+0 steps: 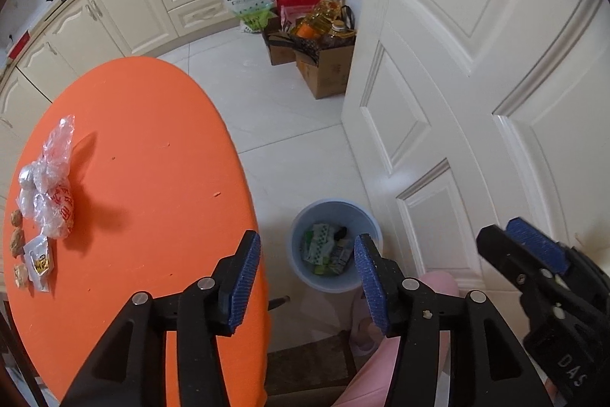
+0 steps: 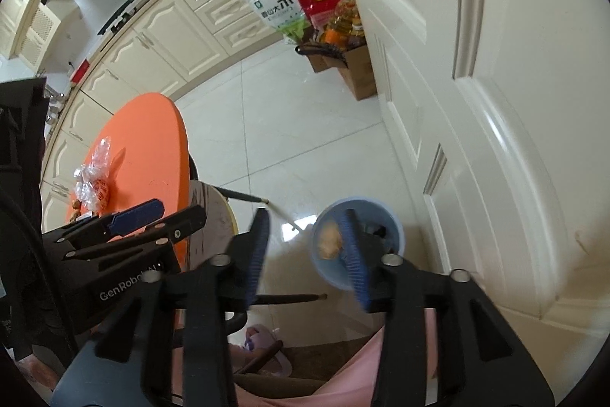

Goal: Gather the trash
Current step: 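Move both tools back over the table toward the remaining trash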

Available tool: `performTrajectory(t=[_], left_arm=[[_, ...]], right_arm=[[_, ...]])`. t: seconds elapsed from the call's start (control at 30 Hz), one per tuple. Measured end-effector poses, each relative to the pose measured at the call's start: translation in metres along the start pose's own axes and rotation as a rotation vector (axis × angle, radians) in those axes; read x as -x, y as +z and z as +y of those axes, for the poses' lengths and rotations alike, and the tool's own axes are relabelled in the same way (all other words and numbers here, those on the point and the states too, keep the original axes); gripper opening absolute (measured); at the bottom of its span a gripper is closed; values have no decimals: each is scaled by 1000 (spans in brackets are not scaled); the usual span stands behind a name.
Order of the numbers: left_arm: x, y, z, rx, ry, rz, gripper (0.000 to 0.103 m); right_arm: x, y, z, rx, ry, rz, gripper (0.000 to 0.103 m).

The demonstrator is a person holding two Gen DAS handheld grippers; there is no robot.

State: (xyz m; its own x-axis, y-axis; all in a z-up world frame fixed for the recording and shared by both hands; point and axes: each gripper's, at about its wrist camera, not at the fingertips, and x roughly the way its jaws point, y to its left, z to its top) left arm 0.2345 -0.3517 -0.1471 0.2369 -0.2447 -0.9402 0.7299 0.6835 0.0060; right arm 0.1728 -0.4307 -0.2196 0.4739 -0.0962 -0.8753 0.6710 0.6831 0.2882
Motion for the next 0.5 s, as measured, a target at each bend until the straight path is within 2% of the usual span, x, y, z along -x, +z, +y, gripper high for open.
performTrajectory(t=[0.23, 0.5], left_arm=[[6, -5, 12, 16, -20, 5, 48], [37, -24, 32, 37, -16, -37, 48]], right_arm=[[6, -2, 6, 9, -11, -3, 45], [20, -10, 20, 30, -10, -15, 45]])
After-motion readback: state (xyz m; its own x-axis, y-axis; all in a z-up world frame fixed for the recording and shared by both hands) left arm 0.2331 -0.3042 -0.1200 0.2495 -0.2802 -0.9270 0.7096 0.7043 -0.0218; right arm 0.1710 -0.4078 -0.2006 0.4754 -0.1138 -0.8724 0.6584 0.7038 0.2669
